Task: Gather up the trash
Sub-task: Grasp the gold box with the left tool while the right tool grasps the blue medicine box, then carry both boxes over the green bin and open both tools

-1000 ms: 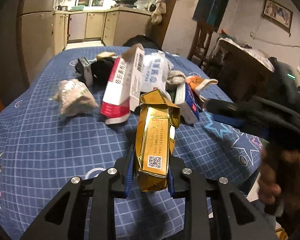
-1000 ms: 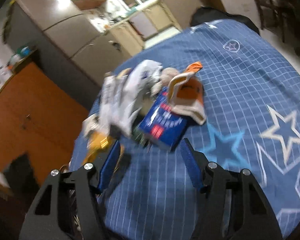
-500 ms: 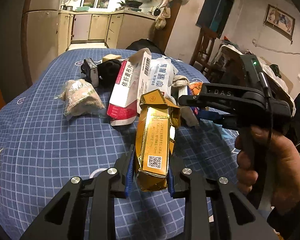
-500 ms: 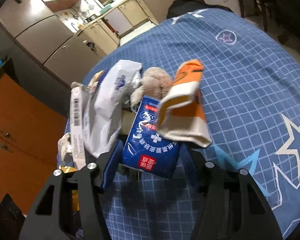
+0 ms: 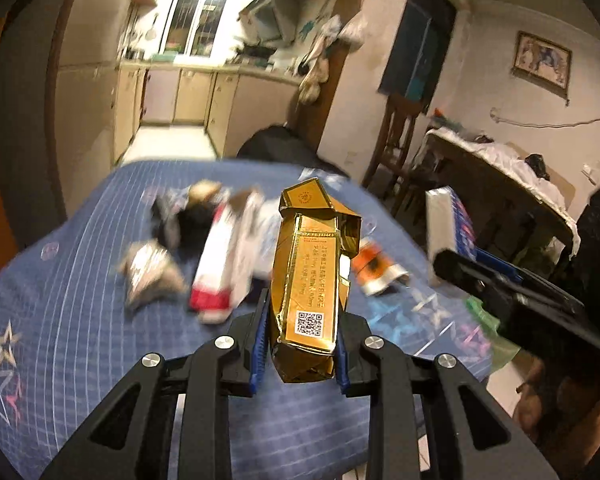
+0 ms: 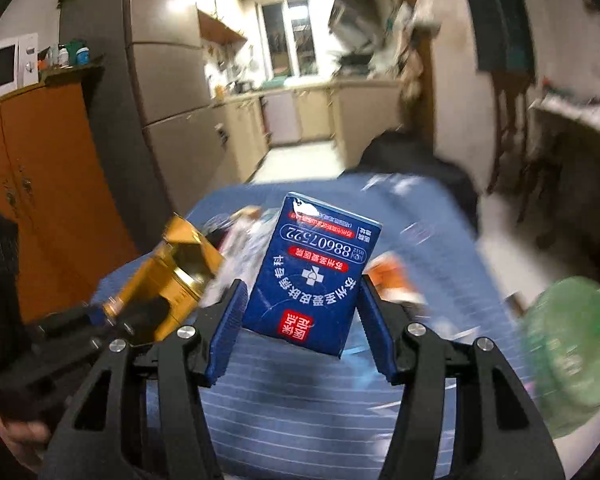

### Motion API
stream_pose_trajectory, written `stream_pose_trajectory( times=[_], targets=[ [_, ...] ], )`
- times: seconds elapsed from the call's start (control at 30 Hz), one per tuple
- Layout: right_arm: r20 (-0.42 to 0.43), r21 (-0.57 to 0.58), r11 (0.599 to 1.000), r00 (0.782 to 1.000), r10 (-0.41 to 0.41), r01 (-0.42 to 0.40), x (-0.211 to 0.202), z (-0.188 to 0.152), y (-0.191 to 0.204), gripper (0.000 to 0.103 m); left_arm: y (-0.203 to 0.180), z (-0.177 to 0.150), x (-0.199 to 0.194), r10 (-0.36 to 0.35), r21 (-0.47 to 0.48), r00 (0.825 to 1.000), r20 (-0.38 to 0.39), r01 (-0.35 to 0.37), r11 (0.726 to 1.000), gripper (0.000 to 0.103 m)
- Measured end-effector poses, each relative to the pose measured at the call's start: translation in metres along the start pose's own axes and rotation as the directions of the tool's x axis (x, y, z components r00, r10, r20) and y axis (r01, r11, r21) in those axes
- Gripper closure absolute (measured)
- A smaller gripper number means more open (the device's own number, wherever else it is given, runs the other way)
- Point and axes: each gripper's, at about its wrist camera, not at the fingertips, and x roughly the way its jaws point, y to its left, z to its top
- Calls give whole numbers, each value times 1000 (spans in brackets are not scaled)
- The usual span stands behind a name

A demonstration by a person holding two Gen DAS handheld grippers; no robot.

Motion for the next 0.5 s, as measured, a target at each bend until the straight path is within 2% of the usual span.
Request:
stream_pose_trajectory(
  times=[0.23, 0.5],
  targets=[
    [97, -1, 987, 982, -161, 162, -46, 26, -65, 49, -82, 45, -6, -61, 97, 993, 100, 51, 994, 75],
    [97, 38, 954, 949, -300, 298, -78, 42, -149, 48, -195, 74, 21, -183, 227, 978, 101, 156, 961, 75]
  ],
)
